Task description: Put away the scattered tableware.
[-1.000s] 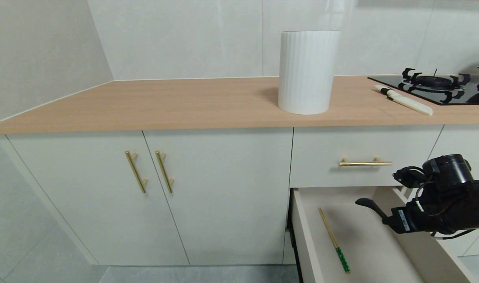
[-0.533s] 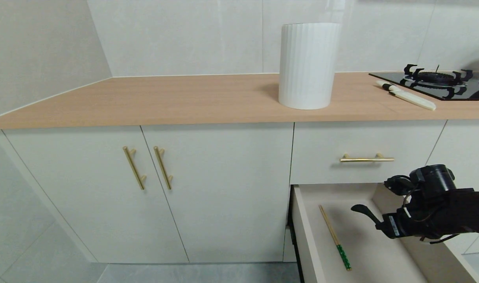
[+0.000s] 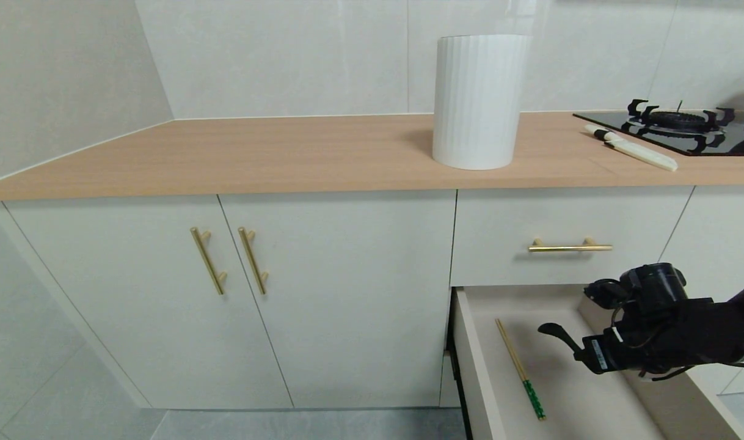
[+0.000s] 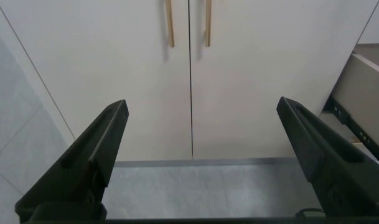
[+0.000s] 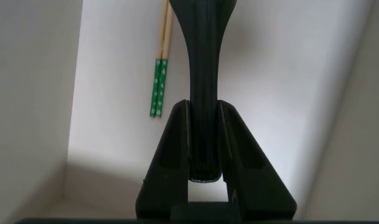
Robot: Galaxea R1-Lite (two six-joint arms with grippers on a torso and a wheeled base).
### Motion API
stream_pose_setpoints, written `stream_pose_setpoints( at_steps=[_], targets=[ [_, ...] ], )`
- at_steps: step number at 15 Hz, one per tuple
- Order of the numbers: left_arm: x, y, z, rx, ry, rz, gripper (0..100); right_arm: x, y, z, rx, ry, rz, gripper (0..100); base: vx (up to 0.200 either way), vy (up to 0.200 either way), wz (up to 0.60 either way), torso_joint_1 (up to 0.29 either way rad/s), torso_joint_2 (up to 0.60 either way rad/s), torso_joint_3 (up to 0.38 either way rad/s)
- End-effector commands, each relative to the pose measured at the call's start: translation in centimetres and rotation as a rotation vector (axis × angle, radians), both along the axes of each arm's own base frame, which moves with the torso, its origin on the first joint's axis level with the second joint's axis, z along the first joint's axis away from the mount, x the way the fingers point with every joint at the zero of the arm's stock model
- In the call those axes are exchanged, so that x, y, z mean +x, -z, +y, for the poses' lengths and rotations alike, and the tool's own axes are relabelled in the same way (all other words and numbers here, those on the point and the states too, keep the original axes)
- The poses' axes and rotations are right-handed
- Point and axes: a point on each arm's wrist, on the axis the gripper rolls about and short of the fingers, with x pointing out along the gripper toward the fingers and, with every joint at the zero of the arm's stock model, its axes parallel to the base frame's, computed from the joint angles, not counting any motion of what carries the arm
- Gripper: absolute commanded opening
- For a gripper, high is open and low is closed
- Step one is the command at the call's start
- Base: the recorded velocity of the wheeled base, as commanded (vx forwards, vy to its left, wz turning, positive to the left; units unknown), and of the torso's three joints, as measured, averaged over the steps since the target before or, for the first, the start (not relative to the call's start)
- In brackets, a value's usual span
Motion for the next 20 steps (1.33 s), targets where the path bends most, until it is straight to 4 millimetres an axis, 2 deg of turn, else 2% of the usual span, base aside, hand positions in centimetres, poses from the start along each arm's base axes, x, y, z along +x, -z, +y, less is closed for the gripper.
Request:
stream_pose_setpoints(
  at_steps=[1, 4, 8, 13, 20],
  targets=[
    [0.0, 0.0, 0.0, 0.000, 0.000, 0.000, 100, 0.7, 2.2, 0.0, -0.018, 0.015, 0.030, 0, 0.000, 0.000, 0.00, 0.000, 0.00, 0.000],
    [0.0, 0.0, 0.0, 0.000, 0.000, 0.000, 100, 1.1, 4.6, 0.0, -0.047, 0.030, 0.075, 0, 0.000, 0.000, 0.00, 0.000, 0.00, 0.000],
    [0.0, 0.0, 0.0, 0.000, 0.000, 0.000, 100, 1.2, 6.1, 0.0, -0.054, 0.030, 0.095, 0, 0.000, 0.000, 0.00, 0.000, 0.00, 0.000],
    [0.0, 0.0, 0.0, 0.000, 0.000, 0.000, 100, 1.6, 7.1, 0.0, -0.073, 0.043, 0.084, 0, 0.000, 0.000, 0.00, 0.000, 0.00, 0.000],
    [0.0, 0.0, 0.0, 0.000, 0.000, 0.000, 100, 1.8, 7.5, -0.1, -0.096, 0.055, 0.079, 0, 0.000, 0.000, 0.00, 0.000, 0.00, 0.000]
  ],
)
